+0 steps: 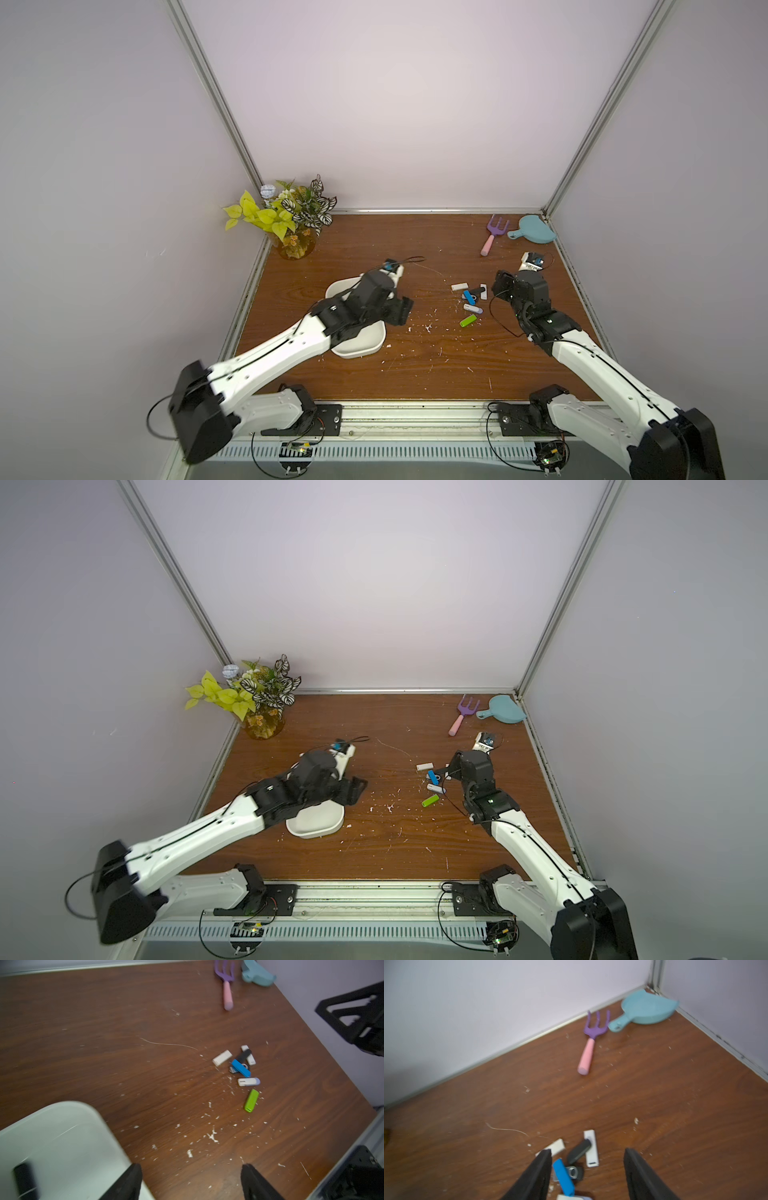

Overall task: Put the usb flash drive into the storage box
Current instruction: Pick up the USB flash from the center of the board.

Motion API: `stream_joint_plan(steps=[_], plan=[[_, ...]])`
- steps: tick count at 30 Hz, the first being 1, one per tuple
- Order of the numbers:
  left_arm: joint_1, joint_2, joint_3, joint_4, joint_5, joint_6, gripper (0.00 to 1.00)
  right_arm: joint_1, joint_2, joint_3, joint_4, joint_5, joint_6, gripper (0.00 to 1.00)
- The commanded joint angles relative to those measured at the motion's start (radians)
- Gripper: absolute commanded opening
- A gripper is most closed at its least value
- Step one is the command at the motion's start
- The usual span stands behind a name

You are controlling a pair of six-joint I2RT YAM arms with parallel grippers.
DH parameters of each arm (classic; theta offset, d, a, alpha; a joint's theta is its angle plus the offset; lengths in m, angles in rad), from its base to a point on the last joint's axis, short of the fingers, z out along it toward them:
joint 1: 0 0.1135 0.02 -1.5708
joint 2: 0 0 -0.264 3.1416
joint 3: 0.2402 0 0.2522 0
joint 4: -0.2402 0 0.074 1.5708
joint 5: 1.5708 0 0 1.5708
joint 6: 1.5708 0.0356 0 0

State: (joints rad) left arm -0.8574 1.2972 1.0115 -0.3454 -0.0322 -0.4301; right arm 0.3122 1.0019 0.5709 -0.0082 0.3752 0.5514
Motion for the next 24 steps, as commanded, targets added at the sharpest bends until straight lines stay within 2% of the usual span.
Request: stream_joint_plan(steps=[1,7,14,19,24], plan=[[-0.019,0.240,0.162,0.065,0.111,0.137,0.71,-0.091,0.019,-0.041,0.068,-0.118,0.004,0.61],[-0.017,0.654,0.572,0.025,0.263,0.373,0.70,-0.268,0.058,-0.143,0.133,-0.210,0.036,0.59],[-0.017,1.030,1.012,-0.128,0.325,0.544,0.70,-0.308,0.115,-0.203,0.206,-0.228,0.067,0.58],[-0.016,1.139,1.144,-0.164,0.361,0.620,0.69,-0.315,0.128,-0.217,0.236,-0.228,0.076,0.57],[-0.018,1.202,1.195,-0.164,0.379,0.668,0.65,-0.317,0.156,-0.213,0.244,-0.251,0.078,0.57]])
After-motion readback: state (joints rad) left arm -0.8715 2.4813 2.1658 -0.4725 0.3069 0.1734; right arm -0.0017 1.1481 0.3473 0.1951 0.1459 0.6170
